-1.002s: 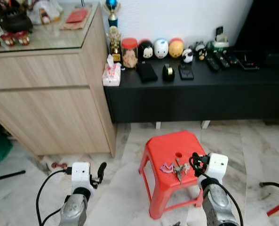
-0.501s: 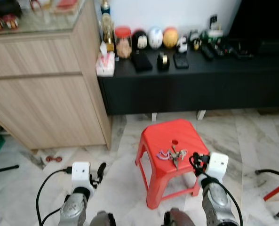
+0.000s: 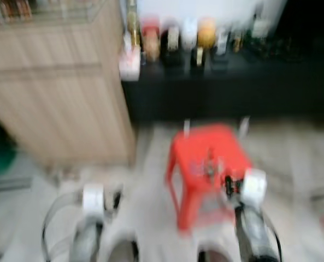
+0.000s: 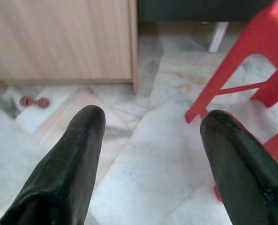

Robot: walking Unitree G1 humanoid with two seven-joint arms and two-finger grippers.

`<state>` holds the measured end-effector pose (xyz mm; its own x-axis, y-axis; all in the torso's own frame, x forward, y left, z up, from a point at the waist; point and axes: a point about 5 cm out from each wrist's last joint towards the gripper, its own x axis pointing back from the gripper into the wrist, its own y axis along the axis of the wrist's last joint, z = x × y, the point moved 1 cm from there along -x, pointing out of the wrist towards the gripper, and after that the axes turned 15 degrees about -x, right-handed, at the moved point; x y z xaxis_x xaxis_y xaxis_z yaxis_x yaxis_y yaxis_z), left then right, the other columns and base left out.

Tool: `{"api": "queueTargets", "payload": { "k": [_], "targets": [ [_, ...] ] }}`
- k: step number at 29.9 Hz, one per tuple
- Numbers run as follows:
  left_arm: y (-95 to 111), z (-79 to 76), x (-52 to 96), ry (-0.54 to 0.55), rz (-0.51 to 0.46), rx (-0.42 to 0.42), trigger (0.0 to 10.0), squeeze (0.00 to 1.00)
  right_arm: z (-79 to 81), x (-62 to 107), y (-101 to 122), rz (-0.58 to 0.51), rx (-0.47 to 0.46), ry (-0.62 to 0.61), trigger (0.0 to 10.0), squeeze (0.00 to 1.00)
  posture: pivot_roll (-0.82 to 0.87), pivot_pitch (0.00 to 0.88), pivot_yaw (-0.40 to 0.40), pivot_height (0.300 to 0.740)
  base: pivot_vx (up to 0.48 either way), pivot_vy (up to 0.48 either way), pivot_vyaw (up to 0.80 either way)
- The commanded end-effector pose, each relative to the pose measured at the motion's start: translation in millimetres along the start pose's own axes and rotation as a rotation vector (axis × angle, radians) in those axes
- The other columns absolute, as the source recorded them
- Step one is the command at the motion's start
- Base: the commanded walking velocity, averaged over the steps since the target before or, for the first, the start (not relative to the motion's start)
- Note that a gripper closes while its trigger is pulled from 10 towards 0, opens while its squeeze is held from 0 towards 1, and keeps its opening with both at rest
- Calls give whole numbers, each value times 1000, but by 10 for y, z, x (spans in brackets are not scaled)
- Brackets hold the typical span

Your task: Hang keys on a hook

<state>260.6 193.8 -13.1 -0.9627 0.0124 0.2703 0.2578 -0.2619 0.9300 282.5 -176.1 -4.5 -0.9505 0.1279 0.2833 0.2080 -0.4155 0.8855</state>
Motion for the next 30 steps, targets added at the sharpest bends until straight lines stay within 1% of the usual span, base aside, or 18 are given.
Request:
{"api": "queueTargets", "payload": {
  "k": [1,3,5,8,13,19,29,30],
  "targets": [
    [63,33,-39,0,-21,-9,10000,0,10,-9,6,3,2,2,10000,0,-167,57,16,635,0,0,0],
    [72,31,-41,0,-25,-9,10000,0,11,-10,7,4,1,2,10000,0,-165,59,17,635,0,0,0],
    [89,24,-44,-3,-34,-11,10000,0,15,-16,-5,18,-4,0,10000,0,-166,60,17,635,281,0,0],
    [93,19,-44,-5,-36,-11,10000,0,23,-18,1,13,-4,3,10000,0,-166,63,17,635,304,0,-458],
    [92,19,-46,-9,-34,-12,10000,0,26,-22,13,5,3,3,10000,0,-163,70,16,635,309,0,0],
    [18,56,-27,-13,-4,-9,10000,0,23,-33,28,6,3,0,10000,0,-163,76,16,635,330,0,0],
    [-38,86,-34,-21,34,-15,10000,0,31,-38,20,13,2,-3,10000,0,-159,81,18,635,353,0,0],
    [-53,94,-34,-20,45,-16,10000,0,36,-35,8,19,3,-2,10000,0,-160,82,18,635,0,0,0]
  ]
}}
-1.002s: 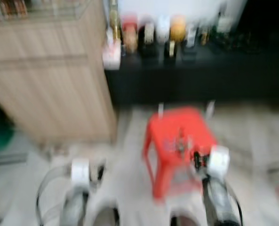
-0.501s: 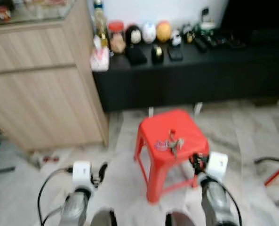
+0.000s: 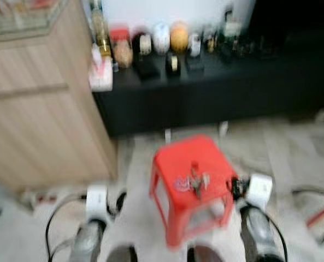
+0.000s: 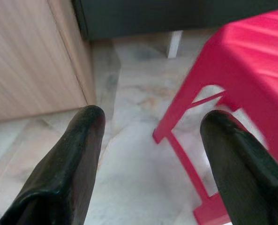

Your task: Hang keys on a hook

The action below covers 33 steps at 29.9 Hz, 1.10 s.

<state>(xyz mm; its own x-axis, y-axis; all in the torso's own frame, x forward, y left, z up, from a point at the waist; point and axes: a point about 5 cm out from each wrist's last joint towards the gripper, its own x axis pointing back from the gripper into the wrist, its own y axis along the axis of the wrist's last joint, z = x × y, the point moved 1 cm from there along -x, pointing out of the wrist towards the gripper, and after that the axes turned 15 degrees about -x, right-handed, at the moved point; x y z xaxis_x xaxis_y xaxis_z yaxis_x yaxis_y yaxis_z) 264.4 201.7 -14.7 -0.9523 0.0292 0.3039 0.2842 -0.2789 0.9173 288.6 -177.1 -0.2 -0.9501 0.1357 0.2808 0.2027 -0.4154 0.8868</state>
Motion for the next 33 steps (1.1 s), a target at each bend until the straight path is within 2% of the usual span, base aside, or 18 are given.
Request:
{"api": "queueTargets", "payload": {
  "k": [1,3,7,10,13,14,15,16,19,22,25,26,27,29,33],
  "targets": [
    [-31,20,6,6,18,1,10000,0,15,13,-50,25,4,5,10000,0,-160,82,18,635,0,0,0],
    [-49,27,8,6,31,-1,10000,0,19,15,-66,39,5,11,10000,0,-158,85,20,635,0,0,0],
    [-99,43,19,3,64,-1,10000,0,34,6,-138,130,-58,67,10000,0,-159,89,22,635,0,0,0],
    [-120,46,24,0,77,-1,10000,0,71,-17,-134,172,-13,133,10000,0,-156,90,23,635,0,0,0],
    [-141,54,31,3,88,-1,10000,0,63,-48,-117,212,103,159,10000,0,-156,91,21,635,0,0,0],
    [-150,60,35,5,93,0,10000,0,68,-64,-86,210,172,185,10000,0,-153,91,20,635,0,0,0],
    [-150,60,35,5,93,0,10000,0,68,-64,-86,210,172,185,10000,0,-153,91,20,635,0,0,0],
    [-166,69,42,7,102,1,10000,0,33,-89,-76,250,298,185,10000,0,-154,91,20,635,0,0,0],
    [-180,77,49,8,109,1,10000,0,-35,-102,-91,315,461,176,10000,0,-153,93,19,635,0,0,0],
    [-183,81,51,9,111,1,10000,0,-64,-109,-85,335,529,180,10000,0,-149,95,19,635,0,0,0],
    [-186,95,52,10,112,1,10000,0,-67,-106,-121,381,637,202,10000,0,-149,103,20,635,0,0,0],
    [-186,95,52,10,112,1,10000,0,-67,-106,-121,381,637,202,10000,0,-149,103,20,635,0,0,0],
    [-189,98,55,10,111,1,10000,0,-57,-94,-152,392,710,223,10000,0,-147,107,18,635,0,0,0],
    [-190,99,58,10,109,2,10000,0,-49,-87,-172,397,743,232,10000,0,-143,111,17,635,0,0,0],
    [-156,82,38,7,94,0,10000,0,46,-89,-174,364,677,261,10000,0,-145,128,12,635,0,0,0]
  ]
}}
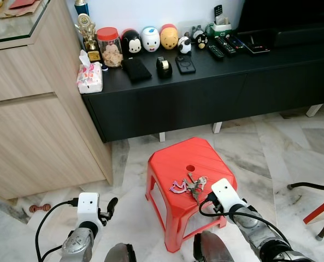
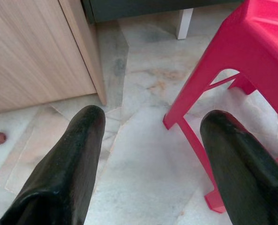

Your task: Hang keys on a hook

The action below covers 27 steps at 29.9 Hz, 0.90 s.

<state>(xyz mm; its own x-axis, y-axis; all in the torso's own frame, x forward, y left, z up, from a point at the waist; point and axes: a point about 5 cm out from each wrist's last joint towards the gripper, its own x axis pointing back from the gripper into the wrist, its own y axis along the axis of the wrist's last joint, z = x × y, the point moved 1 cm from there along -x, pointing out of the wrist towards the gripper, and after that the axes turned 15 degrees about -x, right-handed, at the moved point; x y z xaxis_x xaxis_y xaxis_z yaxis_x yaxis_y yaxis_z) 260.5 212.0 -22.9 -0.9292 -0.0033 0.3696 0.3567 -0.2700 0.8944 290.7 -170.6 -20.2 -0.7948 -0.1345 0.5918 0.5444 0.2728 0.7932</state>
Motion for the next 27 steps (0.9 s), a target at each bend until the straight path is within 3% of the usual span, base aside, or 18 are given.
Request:
{"api": "queueTargets", "payload": {
  "k": [1,7,14,19,27],
  "targets": [
    [-36,3,16,-5,16,-11,10000,0,29,-15,65,-27,-22,15,10000,0,-145,130,12,635,0,0,0],
    [10,-22,-1,0,-9,-4,10000,0,85,-21,80,-41,-39,37,10000,0,-144,141,3,635,0,0,0],
    [103,-70,-18,4,-69,-1,10000,0,54,-20,137,-98,-218,2,10000,0,-152,138,-1,635,0,0,0],
    [148,-94,-38,3,-85,0,10000,0,52,-17,122,-95,-232,-7,10000,0,-154,134,0,635,0,0,0],
    [225,-89,-58,14,-120,-3,10000,0,58,-13,84,-86,-223,-31,10000,0,-151,129,3,593,0,0,0]
  ]
}}
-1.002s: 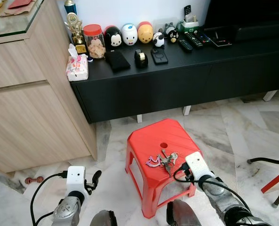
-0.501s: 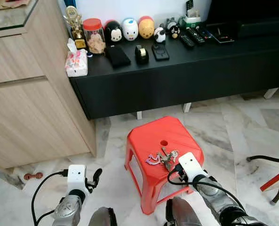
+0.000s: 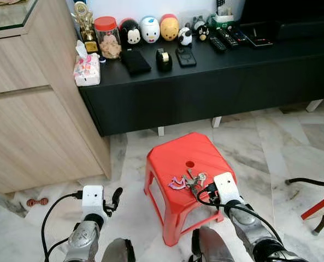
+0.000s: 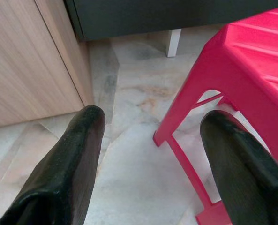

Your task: Hang keys on a hook

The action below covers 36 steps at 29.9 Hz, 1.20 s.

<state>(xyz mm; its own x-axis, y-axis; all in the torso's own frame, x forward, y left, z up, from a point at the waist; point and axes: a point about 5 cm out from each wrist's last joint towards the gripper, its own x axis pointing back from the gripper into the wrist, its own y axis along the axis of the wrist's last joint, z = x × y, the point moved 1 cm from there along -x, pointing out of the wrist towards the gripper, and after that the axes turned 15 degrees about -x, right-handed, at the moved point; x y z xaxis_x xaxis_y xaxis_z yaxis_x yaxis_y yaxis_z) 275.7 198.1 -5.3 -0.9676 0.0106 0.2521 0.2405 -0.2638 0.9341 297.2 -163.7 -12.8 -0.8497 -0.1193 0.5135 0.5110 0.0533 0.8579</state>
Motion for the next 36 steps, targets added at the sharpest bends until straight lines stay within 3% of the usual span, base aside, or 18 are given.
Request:
{"api": "queueTargets", "payload": {
  "k": [1,19,36],
  "targets": [
    [-11,-11,20,-5,-3,-10,10000,0,8,5,-27,4,-13,-10,10000,0,-152,129,3,593,0,0,0],
    [131,-74,-5,-8,-66,-11,10000,0,72,-13,34,-21,-29,29,10000,0,-152,124,5,593,0,0,0],
    [131,-82,-9,-18,-64,9,10000,0,186,-5,88,-79,-11,105,10000,0,-155,117,3,593,296,0,0]
  ]
}}
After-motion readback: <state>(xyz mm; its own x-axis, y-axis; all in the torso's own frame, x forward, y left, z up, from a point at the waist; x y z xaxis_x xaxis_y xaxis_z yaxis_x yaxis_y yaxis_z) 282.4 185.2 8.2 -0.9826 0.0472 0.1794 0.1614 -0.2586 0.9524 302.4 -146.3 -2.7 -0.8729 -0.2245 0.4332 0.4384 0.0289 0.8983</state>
